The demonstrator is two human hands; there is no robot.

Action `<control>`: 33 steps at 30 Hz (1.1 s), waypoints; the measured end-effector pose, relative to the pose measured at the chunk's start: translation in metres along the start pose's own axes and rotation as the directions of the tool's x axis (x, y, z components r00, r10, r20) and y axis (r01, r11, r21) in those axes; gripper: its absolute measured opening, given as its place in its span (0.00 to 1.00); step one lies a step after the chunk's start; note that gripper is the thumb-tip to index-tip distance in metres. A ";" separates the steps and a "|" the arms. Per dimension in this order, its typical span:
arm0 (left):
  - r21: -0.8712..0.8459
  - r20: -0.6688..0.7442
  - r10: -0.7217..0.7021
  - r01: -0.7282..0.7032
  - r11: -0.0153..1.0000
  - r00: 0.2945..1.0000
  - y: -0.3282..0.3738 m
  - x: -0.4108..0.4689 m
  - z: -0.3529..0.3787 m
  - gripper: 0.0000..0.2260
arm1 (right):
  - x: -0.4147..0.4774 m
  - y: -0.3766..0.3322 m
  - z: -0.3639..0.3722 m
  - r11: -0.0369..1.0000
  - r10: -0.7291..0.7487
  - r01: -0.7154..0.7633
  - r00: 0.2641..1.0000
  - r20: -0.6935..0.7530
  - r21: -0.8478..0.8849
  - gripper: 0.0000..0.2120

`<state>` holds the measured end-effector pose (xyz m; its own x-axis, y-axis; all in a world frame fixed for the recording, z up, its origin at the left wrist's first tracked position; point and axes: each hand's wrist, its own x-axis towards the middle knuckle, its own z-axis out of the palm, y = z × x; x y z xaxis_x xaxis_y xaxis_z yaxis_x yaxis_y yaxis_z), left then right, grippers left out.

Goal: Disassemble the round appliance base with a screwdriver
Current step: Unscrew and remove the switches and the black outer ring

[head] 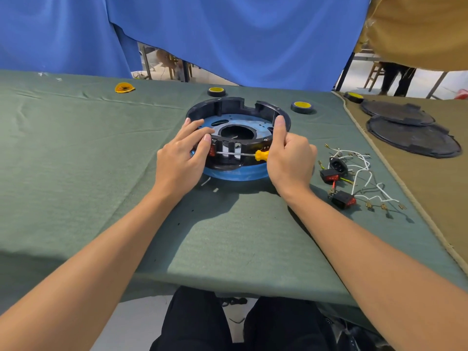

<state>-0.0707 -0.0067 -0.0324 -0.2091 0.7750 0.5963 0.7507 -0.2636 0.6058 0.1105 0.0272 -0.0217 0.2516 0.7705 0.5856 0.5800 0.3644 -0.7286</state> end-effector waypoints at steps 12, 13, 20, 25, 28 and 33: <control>0.081 0.018 0.043 -0.044 0.996 0.999 -0.003 0.001 0.001 0.16 | 0.019 0.013 0.013 0.971 0.116 -0.110 0.993 0.016 -0.214 0.31; 0.087 0.026 0.043 -0.045 0.995 0.999 -0.004 0.001 0.001 0.17 | 0.015 0.012 0.012 0.972 0.067 -0.068 0.998 -0.011 -0.224 0.31; 0.071 -0.011 0.052 -0.051 0.996 0.999 -0.003 0.000 0.002 0.14 | 0.018 0.020 0.015 0.981 0.013 -0.005 0.999 0.039 -0.195 0.29; 0.087 -0.047 0.057 -0.053 0.995 0.997 -0.002 0.000 0.002 0.13 | 0.032 0.028 0.023 0.963 0.171 -0.140 0.978 0.119 -0.232 0.28; 0.099 -0.048 0.057 -0.052 0.994 0.997 -0.002 0.000 0.003 0.13 | 0.038 0.030 0.024 0.958 0.202 -0.155 0.962 0.182 -0.243 0.29; 0.137 -0.019 0.062 -0.059 0.989 0.998 -0.003 0.000 0.003 0.15 | 0.041 0.026 0.026 0.946 0.234 -0.177 0.952 0.196 -0.273 0.30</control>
<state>-0.0713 -0.0042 -0.0357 -0.1740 0.7461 0.6426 0.8406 -0.2274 0.4917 0.1159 0.0818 -0.0264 0.2235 0.9217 0.3171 0.7155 0.0658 -0.6955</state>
